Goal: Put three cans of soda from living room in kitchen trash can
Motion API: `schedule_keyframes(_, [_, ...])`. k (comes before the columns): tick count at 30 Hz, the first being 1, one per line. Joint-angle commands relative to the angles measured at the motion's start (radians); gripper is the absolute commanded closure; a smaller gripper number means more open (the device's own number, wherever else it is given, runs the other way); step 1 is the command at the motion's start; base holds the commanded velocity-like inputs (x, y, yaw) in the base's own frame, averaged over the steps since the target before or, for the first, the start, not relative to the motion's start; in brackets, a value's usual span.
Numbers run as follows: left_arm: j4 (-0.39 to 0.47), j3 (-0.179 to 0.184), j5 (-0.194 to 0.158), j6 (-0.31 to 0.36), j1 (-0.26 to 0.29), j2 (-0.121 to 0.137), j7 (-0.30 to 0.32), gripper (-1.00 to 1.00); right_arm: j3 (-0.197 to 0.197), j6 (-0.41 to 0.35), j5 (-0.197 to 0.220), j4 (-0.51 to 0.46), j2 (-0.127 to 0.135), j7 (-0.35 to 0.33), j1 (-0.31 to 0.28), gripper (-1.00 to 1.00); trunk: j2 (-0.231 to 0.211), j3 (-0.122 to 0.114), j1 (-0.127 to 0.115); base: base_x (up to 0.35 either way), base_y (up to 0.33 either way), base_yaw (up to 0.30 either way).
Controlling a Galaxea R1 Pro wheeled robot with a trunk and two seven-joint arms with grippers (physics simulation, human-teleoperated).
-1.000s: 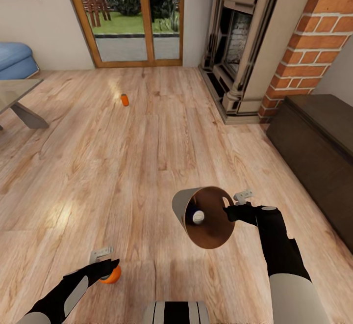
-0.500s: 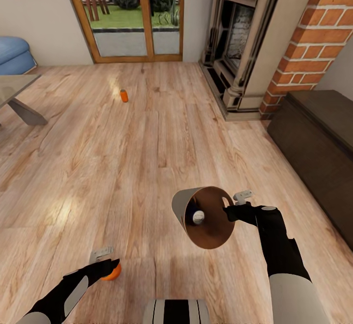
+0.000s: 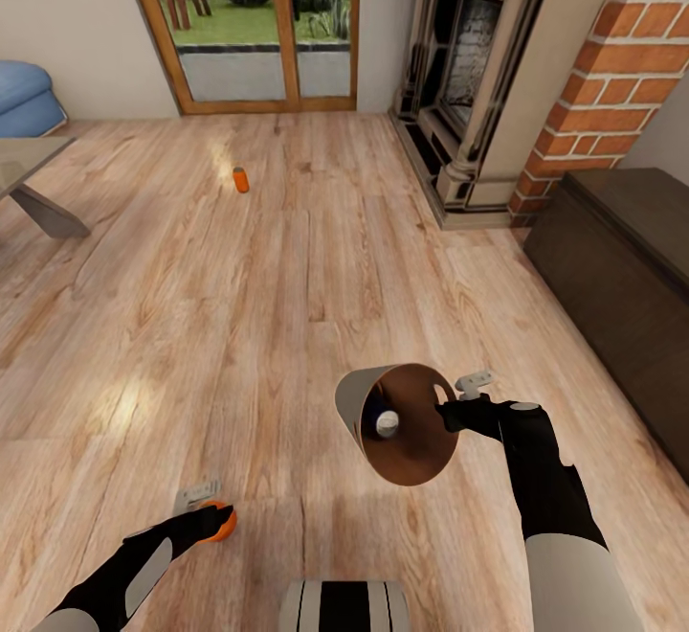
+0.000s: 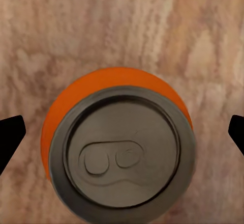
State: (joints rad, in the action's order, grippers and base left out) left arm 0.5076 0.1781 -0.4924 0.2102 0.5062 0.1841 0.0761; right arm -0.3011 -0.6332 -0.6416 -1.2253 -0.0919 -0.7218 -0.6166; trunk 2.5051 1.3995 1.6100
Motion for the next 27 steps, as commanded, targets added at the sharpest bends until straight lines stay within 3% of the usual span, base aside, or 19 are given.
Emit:
schedule_keyframes(1, [0.000,0.000,0.000,0.000,0.000,0.000,0.000,-1.00,0.000,-0.006,0.017,0.000,0.000,-0.006,0.000,1.00,0.000,0.001,0.000,0.000,0.000,0.000])
schedule_keyframes(3, [-0.001,0.000,0.000,0.000,0.000,0.000,-0.001,-1.00,0.000,-0.006,0.017,0.000,0.000,-0.006,0.000,1.00,0.000,0.001,0.000,0.000,0.000,0.000])
schedule_keyframes(4, [-0.001,0.000,0.000,0.000,0.000,0.000,-0.001,1.00,0.000,-0.006,0.017,0.000,0.000,-0.006,0.000,1.00,0.000,0.001,0.000,0.000,0.000,0.000])
schedule_keyframes(16, [-0.001,0.000,0.000,0.001,0.000,-0.001,-0.001,1.00,0.000,-0.006,0.017,0.000,0.000,-0.006,0.000,1.00,0.000,0.002,0.000,0.000,0.000,0.000])
schedule_keyframes(27, [-0.010,0.000,0.001,0.012,0.000,-0.002,-0.003,1.00,0.000,-0.006,0.017,0.000,0.000,-0.006,0.000,1.00,-0.003,-0.041,-0.005,0.000,0.000,0.000])
